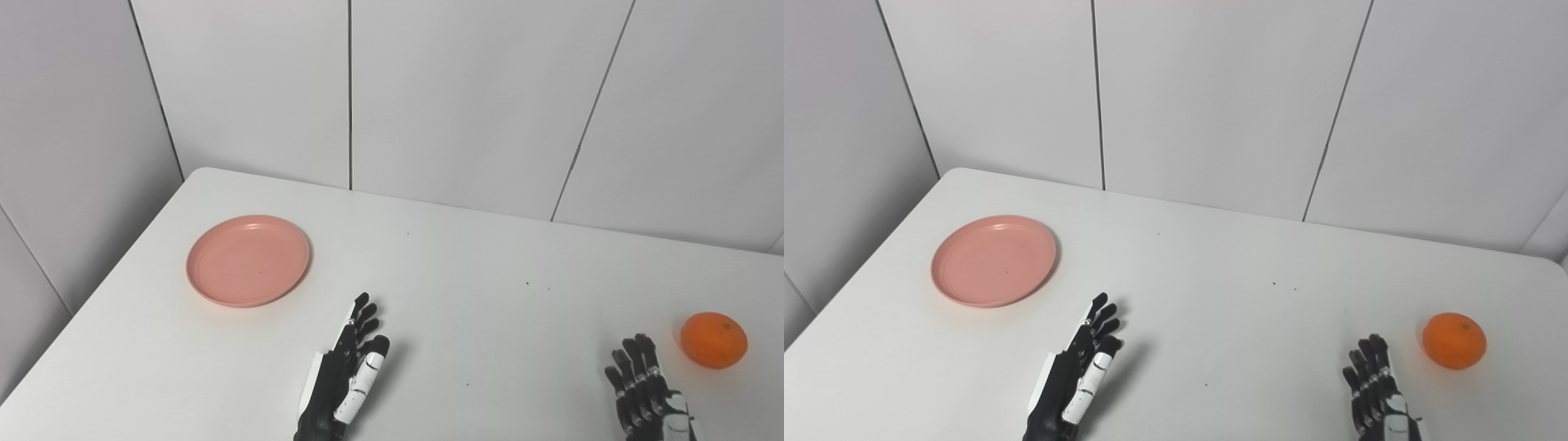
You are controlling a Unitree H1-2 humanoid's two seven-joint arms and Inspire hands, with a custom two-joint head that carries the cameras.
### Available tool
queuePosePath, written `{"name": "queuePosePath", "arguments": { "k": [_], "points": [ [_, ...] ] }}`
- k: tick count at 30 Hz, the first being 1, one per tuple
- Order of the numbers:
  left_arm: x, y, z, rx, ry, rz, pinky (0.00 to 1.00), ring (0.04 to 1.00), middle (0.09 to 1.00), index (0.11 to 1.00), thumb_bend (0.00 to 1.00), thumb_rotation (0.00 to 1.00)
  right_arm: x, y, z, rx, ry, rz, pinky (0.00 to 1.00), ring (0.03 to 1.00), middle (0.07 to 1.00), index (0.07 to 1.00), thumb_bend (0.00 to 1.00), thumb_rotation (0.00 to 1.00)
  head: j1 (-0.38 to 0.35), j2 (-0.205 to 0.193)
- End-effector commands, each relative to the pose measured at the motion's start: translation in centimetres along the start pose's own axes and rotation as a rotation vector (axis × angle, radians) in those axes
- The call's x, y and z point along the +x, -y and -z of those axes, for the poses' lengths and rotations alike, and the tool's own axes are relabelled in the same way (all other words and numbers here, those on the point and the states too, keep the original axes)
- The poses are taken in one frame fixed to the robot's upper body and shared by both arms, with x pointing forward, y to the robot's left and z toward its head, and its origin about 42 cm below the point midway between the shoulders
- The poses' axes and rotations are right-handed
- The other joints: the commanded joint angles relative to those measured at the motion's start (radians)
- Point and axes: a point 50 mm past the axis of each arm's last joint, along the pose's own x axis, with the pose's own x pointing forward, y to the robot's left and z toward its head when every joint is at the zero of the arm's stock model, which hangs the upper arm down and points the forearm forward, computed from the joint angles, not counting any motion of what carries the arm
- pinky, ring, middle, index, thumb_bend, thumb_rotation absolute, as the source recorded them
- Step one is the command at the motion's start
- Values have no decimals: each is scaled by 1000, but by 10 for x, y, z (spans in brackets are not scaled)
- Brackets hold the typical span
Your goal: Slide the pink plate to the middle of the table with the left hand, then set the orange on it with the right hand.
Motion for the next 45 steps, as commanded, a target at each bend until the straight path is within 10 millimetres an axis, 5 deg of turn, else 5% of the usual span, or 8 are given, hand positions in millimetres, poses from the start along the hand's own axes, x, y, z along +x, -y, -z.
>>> {"name": "queuePosePath", "arguments": {
  "k": [1,6,18,23,33,45],
  "points": [
    [-43,-18,25,16,-127,-43,826,902,932,928,632,855,-31,28,43,-22,-161,60,1000,1000,1000,1000,787,1000,-9,-2],
    [-36,-28,16,9,-123,-40,843,897,923,933,681,855,-30,25,44,-20,-158,60,1000,1000,1000,1000,782,995,-18,-7],
    [21,-43,-37,-124,30,57,804,833,860,842,969,803,-29,19,47,-6,-153,73,1000,1000,1000,984,759,965,-35,-11],
    [41,-45,-58,-117,78,74,774,811,845,833,991,839,-28,18,47,-11,-152,71,1000,1000,1000,980,757,963,-38,-9],
    [72,-49,-101,-113,200,124,930,868,880,832,996,965,-26,15,48,-7,-152,80,1000,986,982,947,784,935,-44,-6],
    [103,-73,-134,-96,286,110,874,858,873,856,977,986,-26,13,48,-1,-152,82,1000,974,967,930,786,926,-48,-1]
  ]
}}
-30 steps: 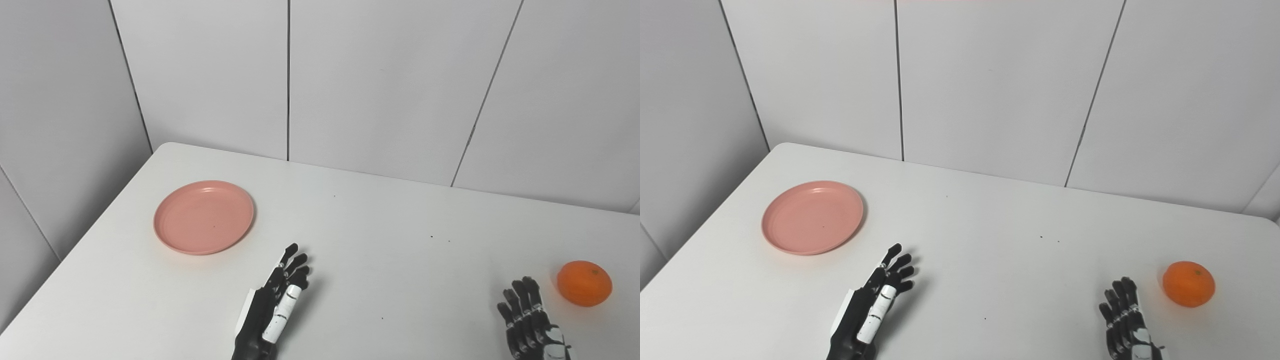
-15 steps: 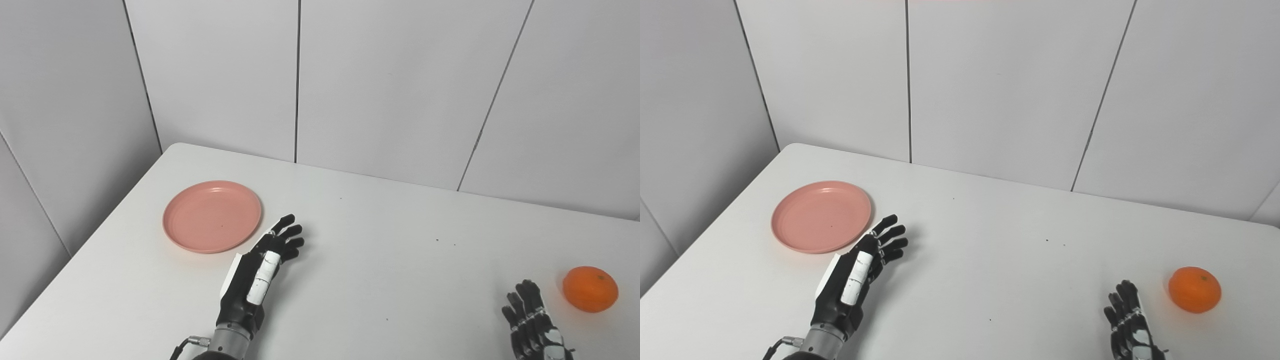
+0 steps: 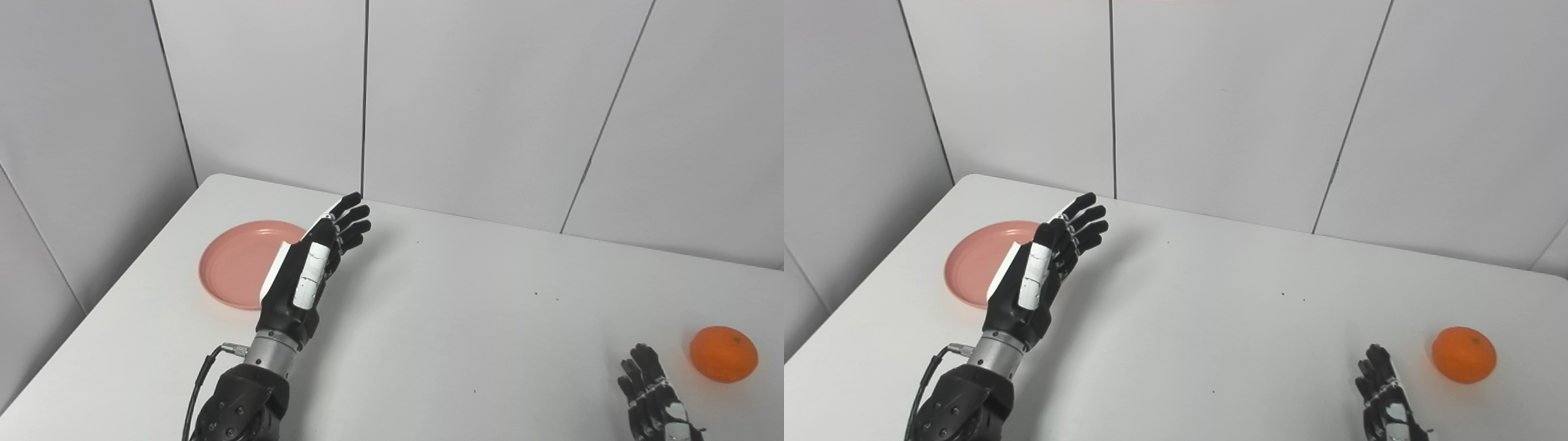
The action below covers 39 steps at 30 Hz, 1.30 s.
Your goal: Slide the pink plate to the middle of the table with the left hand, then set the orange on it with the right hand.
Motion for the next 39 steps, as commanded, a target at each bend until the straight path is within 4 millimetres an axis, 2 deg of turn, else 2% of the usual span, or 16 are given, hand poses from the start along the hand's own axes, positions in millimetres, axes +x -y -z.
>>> {"name": "queuePosePath", "arguments": {
  "k": [1,6,14,22,29,34,39],
  "points": [
    [21,-7,-26,16,98,24,872,858,873,856,977,987,-24,9,47,26,-155,43,1000,975,967,931,787,926,1,0],
    [35,-26,-32,65,118,29,894,868,882,874,983,1000,-24,9,47,24,-156,43,999,975,968,930,778,928,4,4],
    [68,-75,-33,48,130,28,949,906,917,941,973,1000,-24,10,46,26,-159,48,992,969,959,920,786,915,8,12],
    [90,-115,-32,70,153,14,937,907,914,939,996,962,-25,12,46,28,-162,46,984,963,955,923,763,899,10,16],
    [100,-147,-18,68,160,16,915,890,908,913,1000,940,-24,12,46,29,-161,39,989,963,954,920,764,879,9,19],
    [105,-171,-9,79,171,12,946,915,918,935,1000,934,-24,12,46,22,-167,33,984,962,955,926,765,855,9,21],
    [110,-187,-8,56,163,5,967,924,918,929,1000,910,-25,12,46,19,-166,34,974,957,951,920,756,841,9,21]
  ]
}}
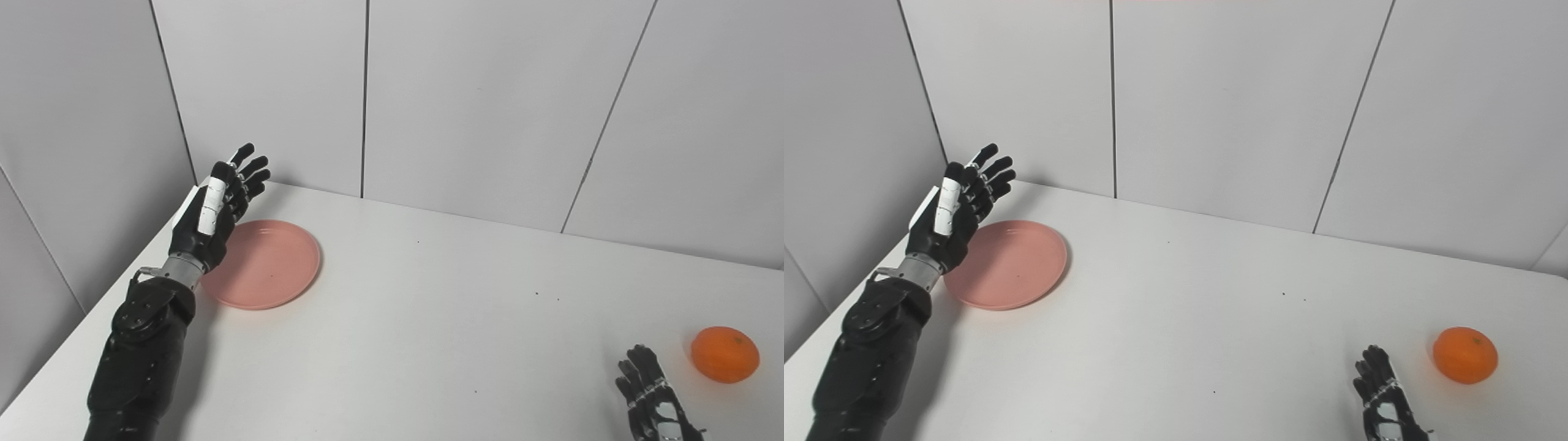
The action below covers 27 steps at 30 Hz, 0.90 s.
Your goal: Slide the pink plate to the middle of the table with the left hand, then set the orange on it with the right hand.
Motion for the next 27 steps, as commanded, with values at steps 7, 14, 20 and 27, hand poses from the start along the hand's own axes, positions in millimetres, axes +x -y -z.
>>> {"name": "queuePosePath", "arguments": {
  "k": [7,14,20,27],
  "points": [
    [39,-31,-52,45,151,11,975,925,942,946,1000,896,-23,10,45,29,-166,35,963,955,951,915,753,825,4,5],
    [42,-65,-44,50,111,-55,980,930,942,957,1000,872,-24,12,45,20,-171,30,975,964,959,926,741,837,5,7],
    [37,-84,-38,59,83,-113,979,936,940,945,1000,843,-25,13,46,20,-179,31,975,966,961,931,749,832,7,9],
    [29,-96,-29,58,57,-139,997,946,942,941,1000,859,-25,14,46,20,-181,31,962,954,952,923,750,832,8,10]
  ]
}}
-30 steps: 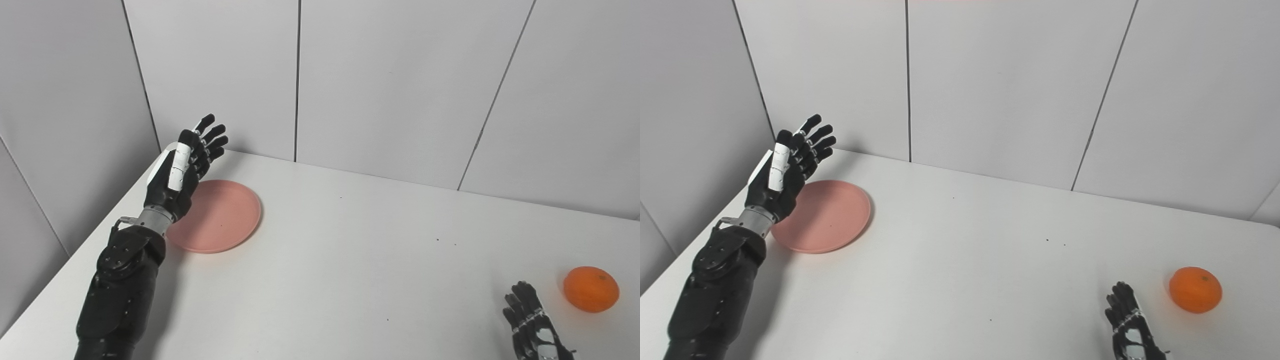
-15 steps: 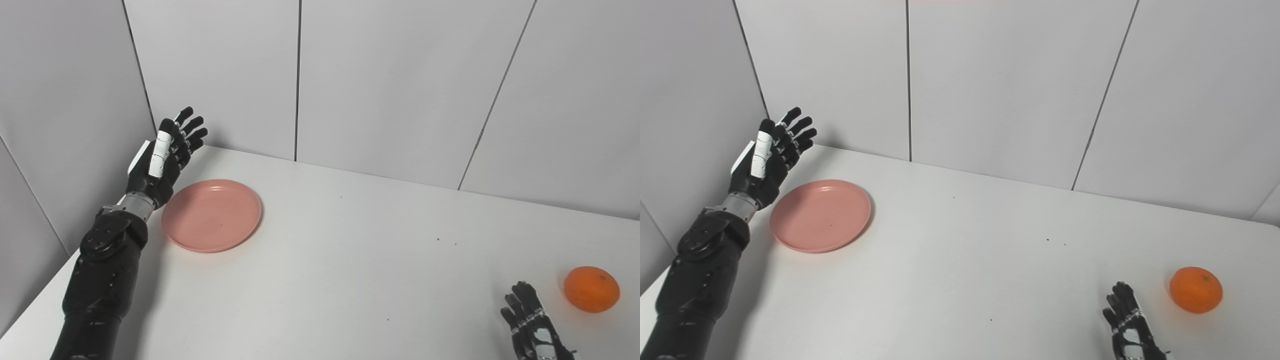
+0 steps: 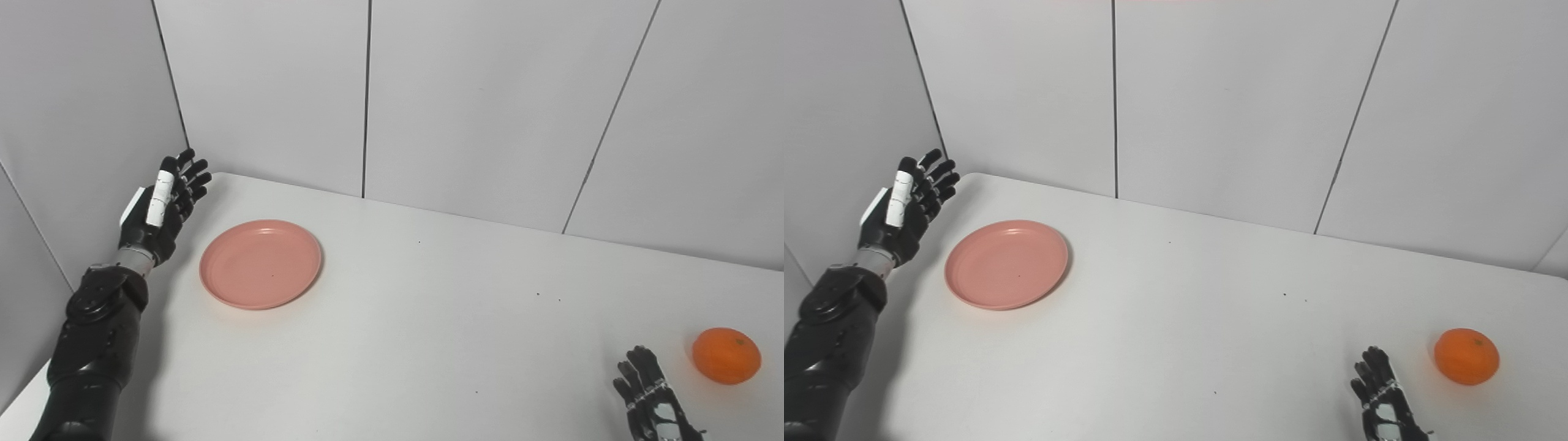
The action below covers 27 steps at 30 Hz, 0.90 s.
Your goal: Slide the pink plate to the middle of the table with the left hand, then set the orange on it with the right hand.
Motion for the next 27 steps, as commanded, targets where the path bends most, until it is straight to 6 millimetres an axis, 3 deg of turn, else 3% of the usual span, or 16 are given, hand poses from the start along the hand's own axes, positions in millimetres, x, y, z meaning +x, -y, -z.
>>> {"name": "queuePosePath", "arguments": {
  "k": [1,4,10,16,27],
  "points": [
    [20,-15,-49,40,158,2,999,947,942,940,1000,858,-24,14,46,23,-178,34,963,955,952,923,748,831,0,1],
    [18,-19,-40,52,138,-19,996,944,929,941,1000,861,-24,14,46,17,-179,34,963,953,951,925,748,833,1,2],
    [13,-21,-21,75,93,-25,886,896,899,949,980,897,-23,13,45,10,-176,27,954,951,950,924,757,837,-4,6],
    [12,-12,-4,65,67,-9,859,872,878,930,1000,865,-23,11,44,11,-178,30,962,956,954,928,755,833,-8,9],
    [15,-5,20,56,24,35,964,913,905,946,975,918,-24,10,42,13,-170,27,954,945,945,920,764,820,-11,12]
  ]
}}
